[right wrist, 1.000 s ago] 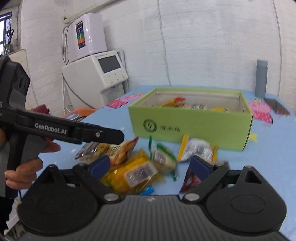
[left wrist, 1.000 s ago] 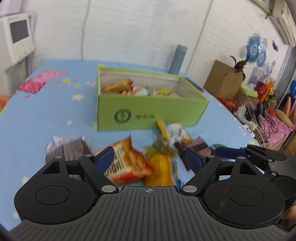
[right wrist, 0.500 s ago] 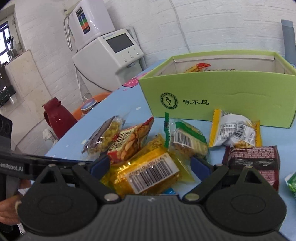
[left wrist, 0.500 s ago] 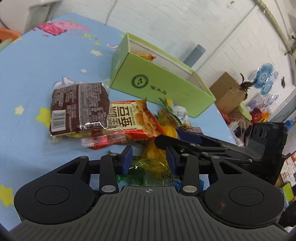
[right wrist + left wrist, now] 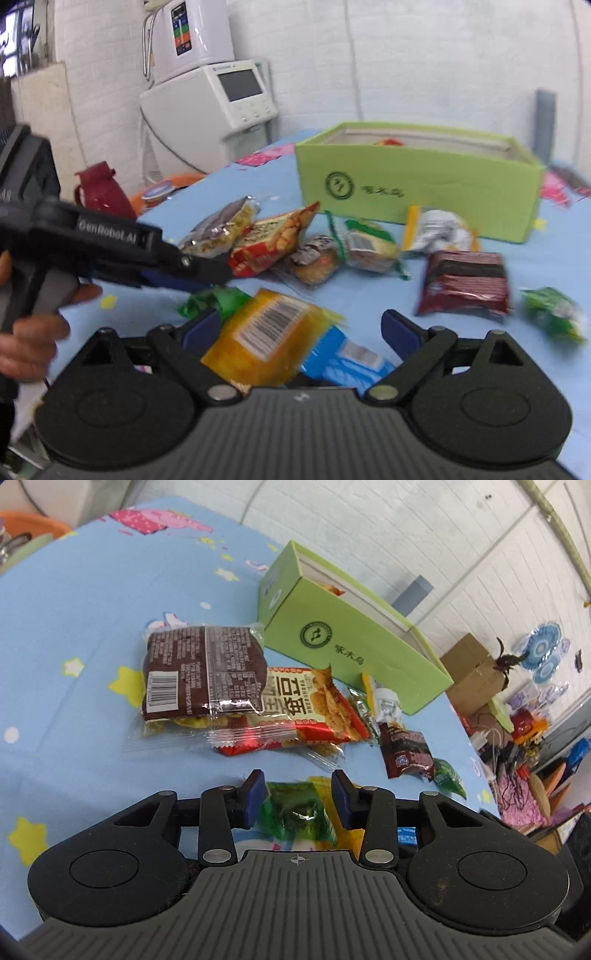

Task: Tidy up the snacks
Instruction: 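Reach over the snacks and grasp the blue wrapper bar with left gripper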

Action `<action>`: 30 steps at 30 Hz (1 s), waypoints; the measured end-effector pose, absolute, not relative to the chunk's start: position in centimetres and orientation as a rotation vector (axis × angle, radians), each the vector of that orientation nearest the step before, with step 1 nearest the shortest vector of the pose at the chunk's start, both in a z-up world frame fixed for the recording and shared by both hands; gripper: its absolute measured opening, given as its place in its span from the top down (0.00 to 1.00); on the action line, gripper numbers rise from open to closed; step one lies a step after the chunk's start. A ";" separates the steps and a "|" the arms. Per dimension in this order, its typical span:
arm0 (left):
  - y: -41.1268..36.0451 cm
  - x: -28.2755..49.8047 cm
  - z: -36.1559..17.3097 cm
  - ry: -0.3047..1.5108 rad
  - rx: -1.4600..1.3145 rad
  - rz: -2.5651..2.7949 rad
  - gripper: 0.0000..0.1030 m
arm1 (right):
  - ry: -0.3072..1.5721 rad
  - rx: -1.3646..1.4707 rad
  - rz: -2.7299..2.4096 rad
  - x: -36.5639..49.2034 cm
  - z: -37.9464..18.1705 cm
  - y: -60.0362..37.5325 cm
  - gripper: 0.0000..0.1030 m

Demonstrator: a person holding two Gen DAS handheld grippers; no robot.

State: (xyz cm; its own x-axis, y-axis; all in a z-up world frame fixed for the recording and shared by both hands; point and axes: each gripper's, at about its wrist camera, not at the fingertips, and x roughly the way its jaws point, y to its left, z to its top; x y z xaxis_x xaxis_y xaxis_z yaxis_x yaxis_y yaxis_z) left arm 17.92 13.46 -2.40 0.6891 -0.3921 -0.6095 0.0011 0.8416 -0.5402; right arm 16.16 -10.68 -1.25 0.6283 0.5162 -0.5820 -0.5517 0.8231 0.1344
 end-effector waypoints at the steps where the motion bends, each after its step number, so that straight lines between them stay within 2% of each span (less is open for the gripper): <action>1: 13.2 17.7 -2.2 0.782 -0.530 -0.240 0.74 | 0.654 -0.079 0.611 15.4 -1.4 -10.9 0.09; 9: 11.0 16.1 -0.6 0.751 -0.478 -0.275 0.66 | 0.645 0.018 0.536 14.4 -0.9 -14.5 0.09; 14: 8.3 15.9 0.9 0.745 -0.497 -0.446 0.66 | 0.676 -0.050 0.397 13.9 -2.2 -15.3 0.09; 19: 3.5 18.4 0.2 0.848 -0.513 -0.618 0.67 | 0.711 -0.040 0.404 14.4 -3.9 -15.0 0.09; 24: 1.7 20.3 -1.8 0.921 -0.433 -0.481 0.68 | 0.715 -0.081 0.383 15.7 -4.3 -15.5 0.09; 26: 1.9 20.4 -2.1 0.920 -0.407 -0.452 0.72 | 0.708 -0.081 0.360 16.0 -4.4 -16.6 0.09; 30: 1.7 21.1 -2.0 0.920 -0.401 -0.468 0.61 | 0.710 -0.060 0.296 16.5 -4.3 -18.6 0.09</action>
